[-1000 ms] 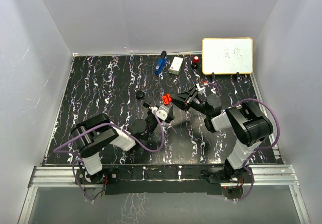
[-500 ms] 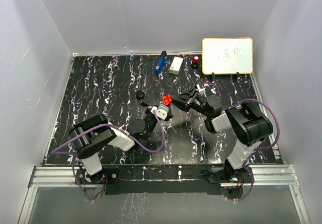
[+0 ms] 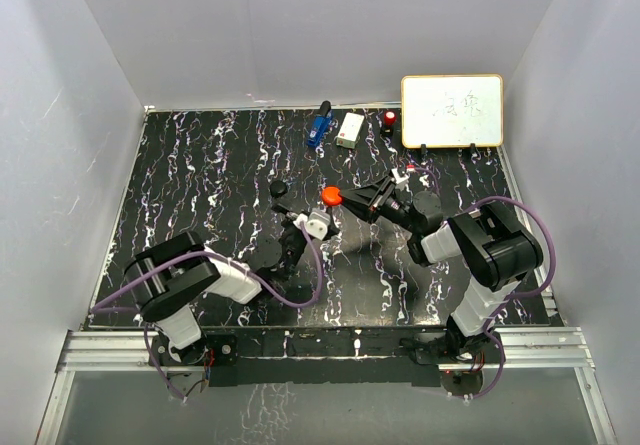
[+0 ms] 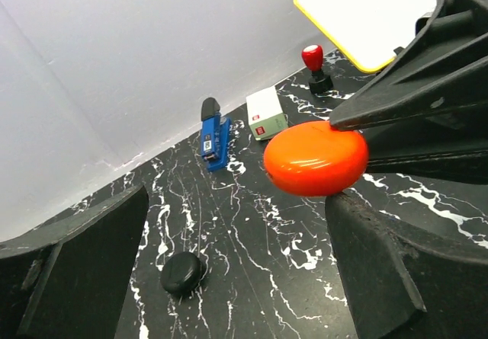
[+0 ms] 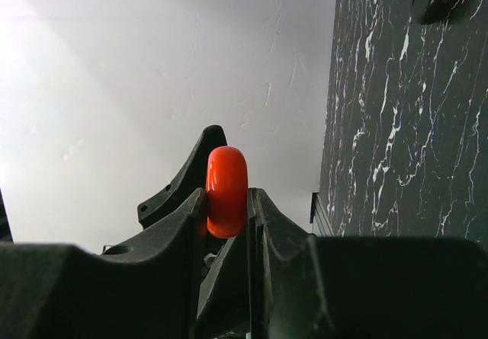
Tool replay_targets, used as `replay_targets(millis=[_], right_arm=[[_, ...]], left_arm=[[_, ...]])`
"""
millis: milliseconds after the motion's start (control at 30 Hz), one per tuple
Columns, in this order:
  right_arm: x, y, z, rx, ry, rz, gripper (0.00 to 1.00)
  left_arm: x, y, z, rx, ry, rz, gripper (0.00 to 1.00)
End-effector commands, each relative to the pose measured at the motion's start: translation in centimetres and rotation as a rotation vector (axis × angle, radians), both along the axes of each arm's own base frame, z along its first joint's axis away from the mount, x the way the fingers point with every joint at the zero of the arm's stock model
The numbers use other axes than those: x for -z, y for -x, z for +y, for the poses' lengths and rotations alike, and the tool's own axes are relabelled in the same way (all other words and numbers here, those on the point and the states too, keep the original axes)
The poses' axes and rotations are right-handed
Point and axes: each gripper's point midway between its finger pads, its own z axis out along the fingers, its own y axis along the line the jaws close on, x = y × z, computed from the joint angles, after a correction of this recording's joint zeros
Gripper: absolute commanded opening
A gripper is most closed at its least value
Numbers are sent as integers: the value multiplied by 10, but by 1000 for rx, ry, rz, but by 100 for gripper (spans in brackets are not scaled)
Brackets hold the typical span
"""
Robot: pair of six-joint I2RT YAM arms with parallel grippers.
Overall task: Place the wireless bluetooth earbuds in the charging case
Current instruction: Close the charging case, then place the charging case at the center of the board.
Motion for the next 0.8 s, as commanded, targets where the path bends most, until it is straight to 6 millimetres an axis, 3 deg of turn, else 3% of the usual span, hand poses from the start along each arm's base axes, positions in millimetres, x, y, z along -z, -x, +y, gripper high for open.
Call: replay_targets(millis=[0, 167, 367, 567, 767], right_arm=[[-15, -1, -7, 25, -17, -70, 1], [-12, -2, -8, 28, -9, -66, 1], [17, -15, -9, 69, 162, -58, 0], [32, -36, -25, 169, 456, -111, 1], [51, -46, -31, 187, 561, -101, 2]], left_arm=[[-60, 8, 23, -39, 196, -126, 99], [-65, 10, 38, -71, 221, -127, 99], [-75, 12, 87, -211, 443, 5, 99], [-60, 14, 105, -250, 540, 274, 99], [-42, 20, 109, -310, 517, 467, 99]])
